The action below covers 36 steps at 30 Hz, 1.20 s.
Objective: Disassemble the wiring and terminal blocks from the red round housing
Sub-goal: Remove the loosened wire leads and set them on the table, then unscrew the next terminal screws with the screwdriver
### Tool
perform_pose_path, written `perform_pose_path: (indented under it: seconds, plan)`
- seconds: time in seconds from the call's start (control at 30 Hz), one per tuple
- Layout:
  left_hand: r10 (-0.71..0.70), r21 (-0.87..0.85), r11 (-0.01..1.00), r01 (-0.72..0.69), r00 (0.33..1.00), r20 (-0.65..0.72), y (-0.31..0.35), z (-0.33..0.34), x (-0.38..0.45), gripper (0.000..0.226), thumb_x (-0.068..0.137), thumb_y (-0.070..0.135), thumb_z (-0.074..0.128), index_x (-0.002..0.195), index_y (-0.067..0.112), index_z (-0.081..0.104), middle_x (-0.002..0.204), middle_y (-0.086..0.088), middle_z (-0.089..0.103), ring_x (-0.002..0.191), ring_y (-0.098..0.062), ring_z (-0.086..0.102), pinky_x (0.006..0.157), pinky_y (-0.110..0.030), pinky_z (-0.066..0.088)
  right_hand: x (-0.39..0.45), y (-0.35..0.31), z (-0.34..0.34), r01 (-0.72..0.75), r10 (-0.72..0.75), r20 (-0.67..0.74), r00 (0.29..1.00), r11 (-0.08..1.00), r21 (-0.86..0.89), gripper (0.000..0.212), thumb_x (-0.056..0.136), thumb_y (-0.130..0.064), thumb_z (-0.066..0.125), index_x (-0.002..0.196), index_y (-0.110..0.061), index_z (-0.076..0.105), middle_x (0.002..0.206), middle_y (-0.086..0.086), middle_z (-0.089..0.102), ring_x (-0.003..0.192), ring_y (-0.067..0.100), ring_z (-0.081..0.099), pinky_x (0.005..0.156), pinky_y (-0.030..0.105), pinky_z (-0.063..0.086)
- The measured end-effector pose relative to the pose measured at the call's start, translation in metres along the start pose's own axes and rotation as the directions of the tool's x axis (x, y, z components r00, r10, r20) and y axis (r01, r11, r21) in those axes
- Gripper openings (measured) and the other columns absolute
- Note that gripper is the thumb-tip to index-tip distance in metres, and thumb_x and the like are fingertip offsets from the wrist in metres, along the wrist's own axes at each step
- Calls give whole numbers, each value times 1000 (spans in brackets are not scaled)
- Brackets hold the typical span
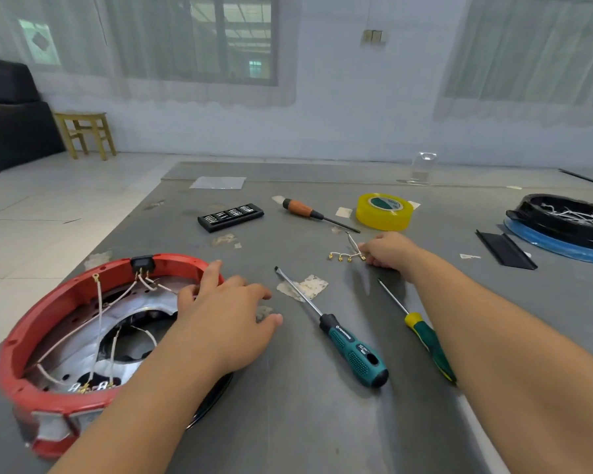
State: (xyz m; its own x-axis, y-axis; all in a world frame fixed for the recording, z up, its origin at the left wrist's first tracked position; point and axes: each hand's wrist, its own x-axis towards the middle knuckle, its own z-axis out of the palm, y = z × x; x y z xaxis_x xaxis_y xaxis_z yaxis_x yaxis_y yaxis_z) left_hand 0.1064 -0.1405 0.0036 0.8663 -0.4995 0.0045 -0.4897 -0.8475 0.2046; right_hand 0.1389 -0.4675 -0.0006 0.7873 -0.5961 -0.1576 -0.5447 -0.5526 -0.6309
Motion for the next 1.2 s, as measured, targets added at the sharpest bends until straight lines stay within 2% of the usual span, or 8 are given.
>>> perform_pose_path:
  seconds: [0.1,0.17,0.3,0.43,0.6,0.83,1.0,1.2]
  plan:
    - [-2,-41,999,0,998,-64,3,-6,-4,44,101,62,47,141,44,55,153,13,49,161,-25,8,122,-52,18,-26,-12,-7,2,-2,5,1000,995,-98,40,99,-36,60,118,-2,64,111,14,67,99,28,63,85,35,51]
    - [45,-128,989,-72,979,-199,3,-10,-7,36,102,53,51,134,40,63,143,12,59,150,-19,36,119,-45,33,-50,-24,-5,74,-97,-120,988,980,-183,36,98,-36,58,115,-5,64,115,14,67,104,31,61,82,34,48]
    - [-2,-459,836,-301,835,-550,1,-25,-31,18,100,36,61,111,34,76,104,26,71,92,16,58,80,-3,40,-110,-55,25,328,-327,-92,941,945,0,30,93,-40,62,113,-19,66,104,-4,66,96,15,60,80,29,46]
    - [-60,-488,811,-324,783,-619,-29,-36,-61,15,101,36,61,103,36,76,93,29,70,90,12,62,74,-2,39,-160,-85,65,487,-484,-50,873,865,125,35,92,-43,65,117,-20,66,96,-10,64,95,11,61,80,26,44]
    - [-100,-384,900,-207,759,-643,-92,-27,-100,31,103,45,47,98,30,73,89,27,63,84,-1,57,75,-14,38,-199,-98,112,439,-465,102,879,875,204,61,89,-63,61,134,-22,56,124,-5,57,115,13,57,94,31,45]
    - [31,-234,949,-211,803,-595,-135,5,-119,48,105,40,34,98,19,76,106,8,71,105,-18,64,92,-46,49,-222,-87,155,413,-430,-19,903,853,320,46,85,-64,40,116,-38,63,112,-9,62,113,14,57,104,44,46]
    - [-60,-291,942,-164,774,-631,-131,10,-115,46,100,46,36,108,24,75,117,12,67,125,-18,56,109,-40,38,-223,-86,158,407,-420,-43,906,842,355,45,81,-63,38,95,-32,67,96,-10,67,97,9,61,93,40,50]
    - [-112,-303,951,-60,848,-517,-133,4,-115,60,95,62,25,120,35,72,129,20,66,144,-8,41,115,-33,22,-219,-82,160,437,-442,-73,894,823,364,45,81,-66,37,92,-35,67,91,-13,67,91,2,61,83,32,49]
